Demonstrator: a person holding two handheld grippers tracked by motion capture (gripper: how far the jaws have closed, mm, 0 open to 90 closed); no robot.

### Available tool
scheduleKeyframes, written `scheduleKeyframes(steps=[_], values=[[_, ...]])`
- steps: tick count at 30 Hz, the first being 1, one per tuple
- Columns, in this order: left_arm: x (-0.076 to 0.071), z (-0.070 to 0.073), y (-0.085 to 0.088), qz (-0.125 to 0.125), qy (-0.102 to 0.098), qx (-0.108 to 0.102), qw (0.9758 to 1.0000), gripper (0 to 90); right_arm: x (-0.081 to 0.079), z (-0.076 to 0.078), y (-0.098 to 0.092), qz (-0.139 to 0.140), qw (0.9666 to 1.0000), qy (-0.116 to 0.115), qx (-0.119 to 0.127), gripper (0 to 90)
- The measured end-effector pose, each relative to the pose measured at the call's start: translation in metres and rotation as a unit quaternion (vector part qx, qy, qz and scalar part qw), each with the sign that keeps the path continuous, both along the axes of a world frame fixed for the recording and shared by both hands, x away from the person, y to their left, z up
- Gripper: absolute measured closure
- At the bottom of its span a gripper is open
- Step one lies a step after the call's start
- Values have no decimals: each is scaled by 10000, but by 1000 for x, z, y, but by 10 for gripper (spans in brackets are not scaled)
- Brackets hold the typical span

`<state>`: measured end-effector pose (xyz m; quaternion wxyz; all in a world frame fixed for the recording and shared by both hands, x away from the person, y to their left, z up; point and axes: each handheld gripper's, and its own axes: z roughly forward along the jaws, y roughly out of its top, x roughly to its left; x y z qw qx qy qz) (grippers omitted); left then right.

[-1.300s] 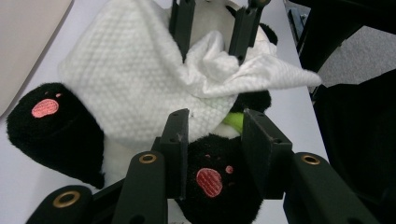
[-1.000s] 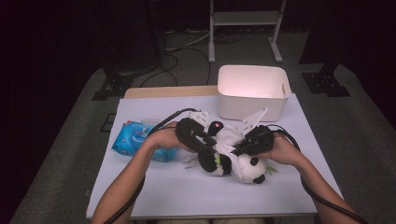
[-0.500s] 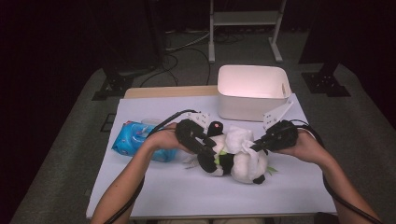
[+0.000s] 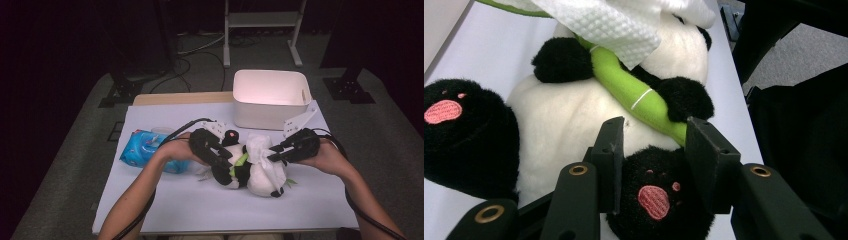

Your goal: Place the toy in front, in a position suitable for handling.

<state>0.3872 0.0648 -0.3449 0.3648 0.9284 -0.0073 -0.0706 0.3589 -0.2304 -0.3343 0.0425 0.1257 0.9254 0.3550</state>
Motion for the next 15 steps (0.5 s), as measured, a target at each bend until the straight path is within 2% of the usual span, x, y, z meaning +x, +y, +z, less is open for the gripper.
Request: scheduleKeyframes(steps=[3, 9, 13, 14, 15], values=[[-1, -1, 0, 1, 21, -23, 10000, 600, 1, 0, 10, 3, 9999, -159, -2, 605], [-2, -3, 2, -14, 36, -9, 10000, 601, 5, -7, 30, 47, 9996, -272, -101, 567], [-2, -4, 2, -4, 64, -36, 10000, 601, 6, -12, 30, 33, 9999, -119, -68, 626], [-2, -4, 1, 8, 58, -48, 10000, 600, 6, -13, 27, 2, 10000, 11, -8, 726], [-1, -4, 1, 17, 49, -57, 10000, 600, 6, -13, 27, 2, 10000, 11, -8, 726]])
